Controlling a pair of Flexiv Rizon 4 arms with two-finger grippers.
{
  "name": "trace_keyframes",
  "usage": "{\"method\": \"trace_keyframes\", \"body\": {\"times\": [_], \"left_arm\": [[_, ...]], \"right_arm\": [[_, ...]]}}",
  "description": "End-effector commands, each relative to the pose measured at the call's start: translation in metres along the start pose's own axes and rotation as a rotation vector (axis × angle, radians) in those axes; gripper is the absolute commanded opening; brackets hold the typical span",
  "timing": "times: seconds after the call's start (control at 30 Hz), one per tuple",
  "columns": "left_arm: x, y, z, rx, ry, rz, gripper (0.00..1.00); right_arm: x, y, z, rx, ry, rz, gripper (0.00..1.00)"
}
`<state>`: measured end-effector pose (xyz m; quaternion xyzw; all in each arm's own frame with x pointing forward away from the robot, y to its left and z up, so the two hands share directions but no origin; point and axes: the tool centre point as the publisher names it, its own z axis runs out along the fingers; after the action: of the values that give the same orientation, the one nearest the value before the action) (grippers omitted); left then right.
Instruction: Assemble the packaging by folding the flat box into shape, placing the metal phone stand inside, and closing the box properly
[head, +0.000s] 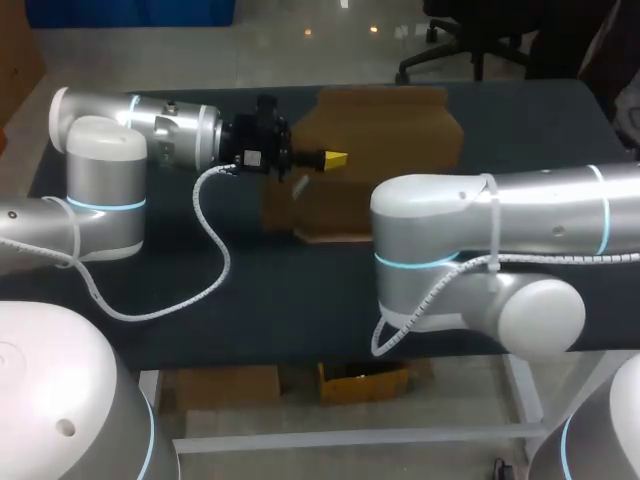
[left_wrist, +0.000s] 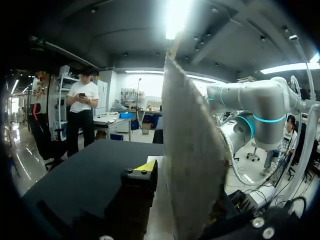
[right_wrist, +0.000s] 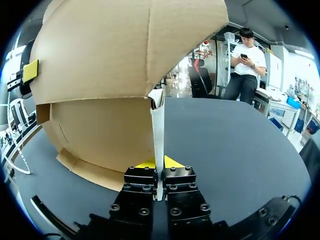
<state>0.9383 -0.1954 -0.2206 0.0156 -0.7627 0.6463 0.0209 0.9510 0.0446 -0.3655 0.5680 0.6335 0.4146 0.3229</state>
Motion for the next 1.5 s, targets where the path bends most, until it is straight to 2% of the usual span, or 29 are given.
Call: {"method": "trace_keyframes", "body": {"times": [0.03, 0.43, 0.77, 1.27, 1.5], "left_arm": [[0.008, -0.009, -0.003, -0.017, -0.011, 0.027, 1.00], [0.022, -0.023, -0.015, -0.053, -0.024, 0.123, 1.00], [0.031, -0.027, -0.035, -0.115, -0.088, 0.153, 1.00], [0.042, -0.033, -0.068, -0.225, -0.174, 0.207, 1.00], [0.046, -0.034, -0.082, -0.261, -0.173, 0.227, 1.00]], "right_arm": [[0.004, 0.002, -0.004, -0.001, 0.002, 0.000, 0.00], [-0.001, 0.001, -0.010, 0.010, 0.054, 0.018, 0.00], [-0.007, 0.002, -0.011, 0.049, 0.104, 0.043, 0.00], [-0.015, 0.010, -0.018, 0.094, 0.251, 0.074, 0.00], [-0.017, 0.013, -0.019, 0.130, 0.321, 0.079, 0.00]]}}
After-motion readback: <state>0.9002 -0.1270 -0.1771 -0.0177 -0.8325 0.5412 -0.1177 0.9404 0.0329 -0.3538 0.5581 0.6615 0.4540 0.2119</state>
